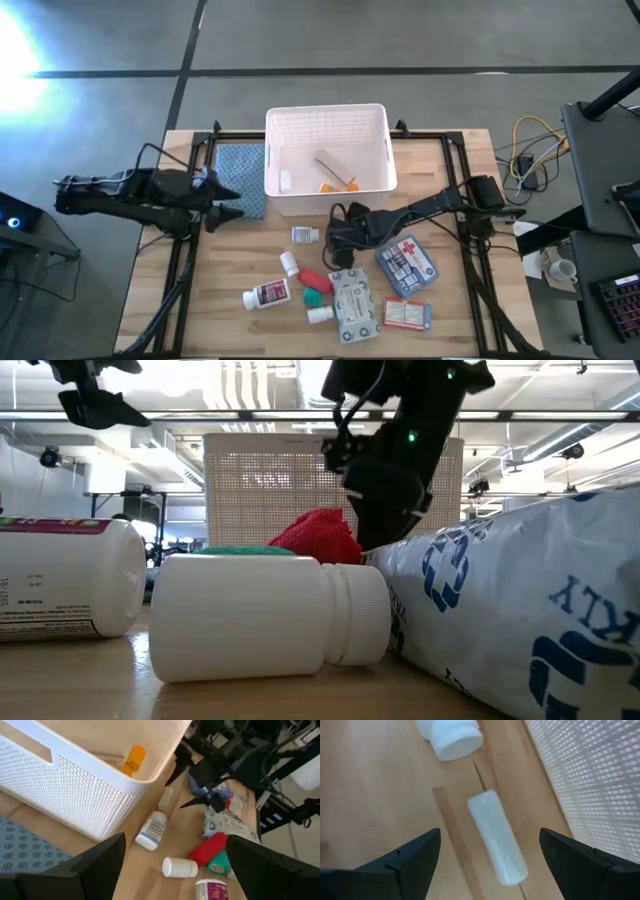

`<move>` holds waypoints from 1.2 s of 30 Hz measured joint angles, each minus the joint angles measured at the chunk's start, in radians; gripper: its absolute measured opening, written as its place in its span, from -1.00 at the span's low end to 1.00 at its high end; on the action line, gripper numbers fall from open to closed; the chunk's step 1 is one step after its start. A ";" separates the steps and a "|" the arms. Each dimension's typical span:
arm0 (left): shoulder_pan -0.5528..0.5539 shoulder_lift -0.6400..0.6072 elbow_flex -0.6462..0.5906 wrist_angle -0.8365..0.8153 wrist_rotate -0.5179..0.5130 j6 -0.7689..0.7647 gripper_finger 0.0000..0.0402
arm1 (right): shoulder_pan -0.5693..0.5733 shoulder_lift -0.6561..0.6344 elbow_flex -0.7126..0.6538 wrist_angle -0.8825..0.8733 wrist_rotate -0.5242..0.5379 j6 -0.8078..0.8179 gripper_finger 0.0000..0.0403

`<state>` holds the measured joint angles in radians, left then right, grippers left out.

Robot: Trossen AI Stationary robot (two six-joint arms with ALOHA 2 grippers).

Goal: Pick & place medical supplies in basket/bin
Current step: Put the rolled white gauze into the white container

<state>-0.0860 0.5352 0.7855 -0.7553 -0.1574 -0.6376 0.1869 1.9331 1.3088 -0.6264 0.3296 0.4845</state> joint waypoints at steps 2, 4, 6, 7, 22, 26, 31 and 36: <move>0.000 -0.004 -0.001 -0.009 0.000 -0.001 0.60 | -0.006 0.000 -0.022 0.031 -0.029 -0.021 0.61; 0.000 -0.005 -0.001 -0.020 0.000 -0.001 0.60 | -0.007 0.000 -0.044 0.055 -0.041 -0.021 0.60; 0.000 -0.005 -0.001 -0.029 -0.001 -0.001 0.60 | -0.010 0.000 -0.066 0.067 -0.041 -0.021 0.55; 0.000 -0.005 -0.001 -0.031 -0.001 -0.001 0.60 | -0.013 0.000 -0.073 0.069 -0.043 -0.021 0.51; 0.001 0.002 -0.001 -0.035 -0.007 0.010 0.60 | -0.084 0.000 -0.117 0.117 -0.098 -0.013 -0.21; 0.001 0.003 -0.001 -0.035 -0.028 0.010 0.60 | -0.079 0.000 -0.118 0.115 -0.151 -0.001 -0.36; 0.001 0.003 -0.001 -0.035 -0.060 0.011 0.60 | -0.061 0.000 -0.118 0.107 -0.178 0.102 -0.58; 0.001 0.003 -0.001 -0.035 -0.060 0.011 0.60 | -0.033 0.000 -0.098 0.099 -0.193 0.166 -0.76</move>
<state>-0.0852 0.5381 0.7841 -0.7902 -0.2176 -0.6270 0.1537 1.9327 1.2105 -0.5273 0.1365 0.6504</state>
